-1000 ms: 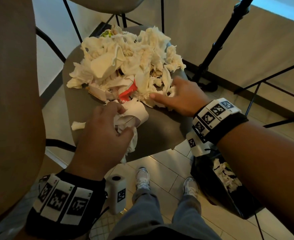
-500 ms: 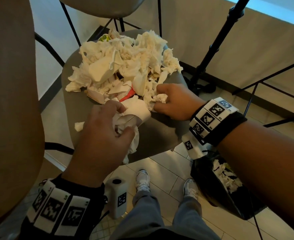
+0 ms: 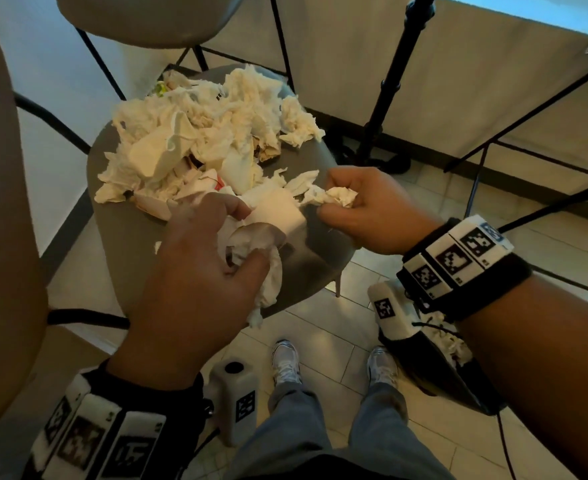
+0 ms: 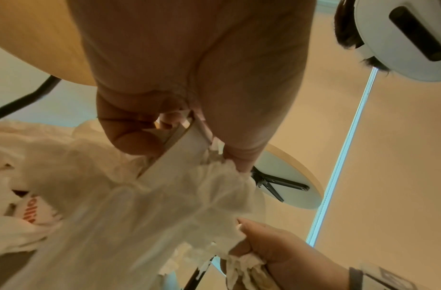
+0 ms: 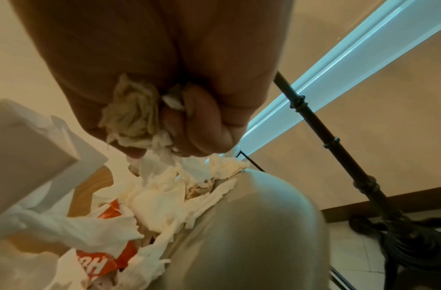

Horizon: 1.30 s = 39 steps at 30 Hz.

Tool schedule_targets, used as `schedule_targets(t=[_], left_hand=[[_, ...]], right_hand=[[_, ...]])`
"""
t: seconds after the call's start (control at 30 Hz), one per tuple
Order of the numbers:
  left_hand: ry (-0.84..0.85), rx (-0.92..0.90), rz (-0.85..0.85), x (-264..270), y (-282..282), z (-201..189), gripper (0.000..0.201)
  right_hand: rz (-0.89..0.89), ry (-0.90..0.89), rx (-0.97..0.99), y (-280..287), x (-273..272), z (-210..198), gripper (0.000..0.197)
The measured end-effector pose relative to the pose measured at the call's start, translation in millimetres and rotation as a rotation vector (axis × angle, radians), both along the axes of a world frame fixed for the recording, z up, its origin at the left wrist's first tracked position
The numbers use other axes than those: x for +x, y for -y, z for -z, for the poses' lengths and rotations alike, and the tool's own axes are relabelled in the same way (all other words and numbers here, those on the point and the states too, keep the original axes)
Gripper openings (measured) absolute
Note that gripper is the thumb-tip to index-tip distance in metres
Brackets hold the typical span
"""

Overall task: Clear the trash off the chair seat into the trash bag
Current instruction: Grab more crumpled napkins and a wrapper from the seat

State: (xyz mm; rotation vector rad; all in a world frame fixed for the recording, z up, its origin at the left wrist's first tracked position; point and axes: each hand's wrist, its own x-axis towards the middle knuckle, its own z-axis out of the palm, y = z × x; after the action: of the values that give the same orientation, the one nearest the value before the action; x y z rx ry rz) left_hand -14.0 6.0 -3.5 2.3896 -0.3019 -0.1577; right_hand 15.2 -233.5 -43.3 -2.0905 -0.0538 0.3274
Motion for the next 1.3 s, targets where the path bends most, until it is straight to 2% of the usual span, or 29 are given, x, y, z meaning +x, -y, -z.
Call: schedule_targets(t=[0.2, 0.33, 0.4, 0.5, 0.67, 0.87, 1.0, 1.1, 1.2, 1.27, 1.3], left_hand=[[0.038, 0.019, 0.089, -2.9, 34.2, -16.7, 0.039], [0.075, -0.031, 0.215, -4.5, 83.8, -28.8, 0.039], [0.038, -0.092, 0.305, -6.1, 116.8, -25.9, 0.037], [-0.012, -0.122, 0.452, -9.3, 175.6, 0.4, 0.036], [-0.161, -0.077, 0.682, -25.2, 274.1, 82.9, 0.038], [-0.385, 0.101, 0.859, -58.5, 370.9, 223.9, 0.039], [-0.507, 0.219, 0.931, -81.8, 404.4, 323.2, 0.038], [-0.552, 0.264, 0.971, -97.0, 419.5, 383.7, 0.038], [-0.563, 0.308, 0.957, -107.1, 430.6, 432.5, 0.039], [-0.55, 0.337, 0.904, -110.1, 432.3, 463.7, 0.041], [-0.562, 0.349, 0.872, -110.6, 431.7, 477.1, 0.049]], right_hand=[[0.172, -0.003, 0.012, 39.2, -32.8, -8.9, 0.013], [0.349, -0.021, 0.064, 92.9, -80.5, -19.1, 0.013], [0.424, -0.006, 0.064, 122.9, -111.0, -18.3, 0.013], [0.55, -0.02, 0.089, 166.8, -159.9, -0.6, 0.016], [0.821, -0.172, 0.073, 230.2, -238.5, 77.7, 0.022], [1.02, -0.443, 0.097, 285.2, -313.9, 223.3, 0.022], [1.089, -0.588, 0.12, 305.6, -343.0, 328.1, 0.028], [1.075, -0.692, 0.135, 313.9, -353.9, 394.8, 0.025], [1.104, -0.803, 0.217, 319.4, -358.5, 447.2, 0.021], [1.184, -0.875, 0.309, 320.9, -362.7, 477.2, 0.025], [1.248, -0.89, 0.363, 321.7, -364.0, 488.7, 0.031]])
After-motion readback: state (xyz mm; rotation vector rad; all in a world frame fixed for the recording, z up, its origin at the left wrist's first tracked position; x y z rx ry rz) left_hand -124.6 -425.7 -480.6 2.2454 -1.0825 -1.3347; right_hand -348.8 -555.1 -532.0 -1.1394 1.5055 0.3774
